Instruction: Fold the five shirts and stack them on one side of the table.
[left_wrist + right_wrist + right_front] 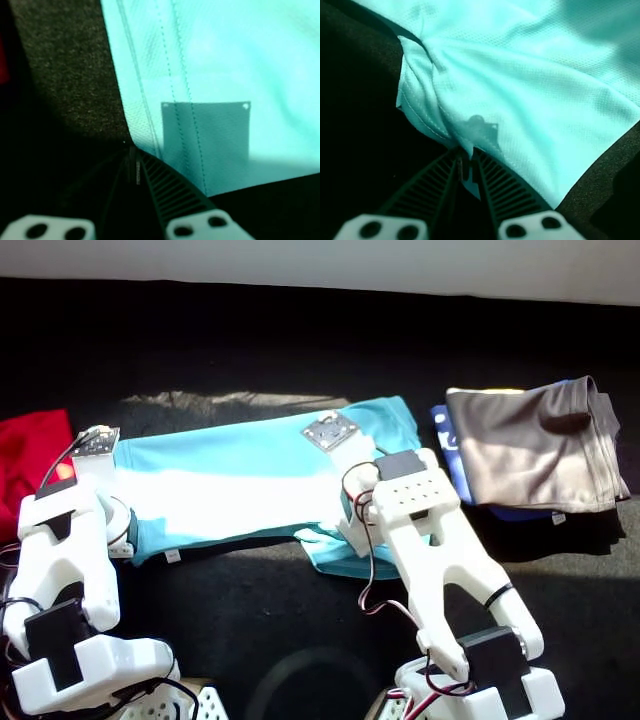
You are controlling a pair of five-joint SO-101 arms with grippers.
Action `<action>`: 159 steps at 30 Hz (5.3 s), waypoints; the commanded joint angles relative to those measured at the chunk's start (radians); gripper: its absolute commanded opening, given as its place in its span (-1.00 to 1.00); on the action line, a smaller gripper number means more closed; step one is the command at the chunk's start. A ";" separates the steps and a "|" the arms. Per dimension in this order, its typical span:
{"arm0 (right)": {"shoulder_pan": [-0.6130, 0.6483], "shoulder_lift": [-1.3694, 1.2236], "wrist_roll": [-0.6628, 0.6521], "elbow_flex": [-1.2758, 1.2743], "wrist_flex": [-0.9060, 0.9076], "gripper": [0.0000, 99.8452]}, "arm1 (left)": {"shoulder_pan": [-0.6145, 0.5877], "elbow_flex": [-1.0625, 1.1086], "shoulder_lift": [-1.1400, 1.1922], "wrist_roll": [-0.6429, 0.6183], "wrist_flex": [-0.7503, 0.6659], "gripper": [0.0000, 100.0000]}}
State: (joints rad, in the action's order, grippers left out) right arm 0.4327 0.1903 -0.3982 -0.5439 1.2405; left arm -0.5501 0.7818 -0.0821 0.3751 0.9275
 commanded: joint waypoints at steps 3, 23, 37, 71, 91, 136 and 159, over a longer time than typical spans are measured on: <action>0.038 -0.001 -0.005 0.025 -0.010 -0.84 | -0.004 0.004 -0.016 0.002 -0.008 -0.98; 0.038 0.140 -0.005 -0.002 -0.050 -0.99 | -0.004 0.004 -0.016 0.002 -0.008 -0.98; 0.205 0.200 -0.005 -0.104 -0.013 -0.99 | -0.004 0.004 -0.016 0.002 -0.008 -0.98; -0.214 -0.397 0.087 0.455 -0.398 -0.98 | 0.018 -0.053 -0.027 0.000 0.054 -0.98; -0.329 -1.099 0.084 1.371 -0.219 -0.98 | 0.246 -0.150 0.087 -0.078 0.155 -0.98; -0.191 -0.506 0.084 1.679 0.527 -0.98 | 0.054 -0.206 0.194 0.002 0.114 -0.98; 0.173 0.245 0.080 -0.243 0.051 -0.72 | 0.061 -0.228 0.202 0.002 0.114 -0.98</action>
State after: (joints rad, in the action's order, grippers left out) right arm 0.5631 0.4189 -0.3168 -0.7357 1.3387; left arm -0.4611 0.5715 0.1112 0.3705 1.0671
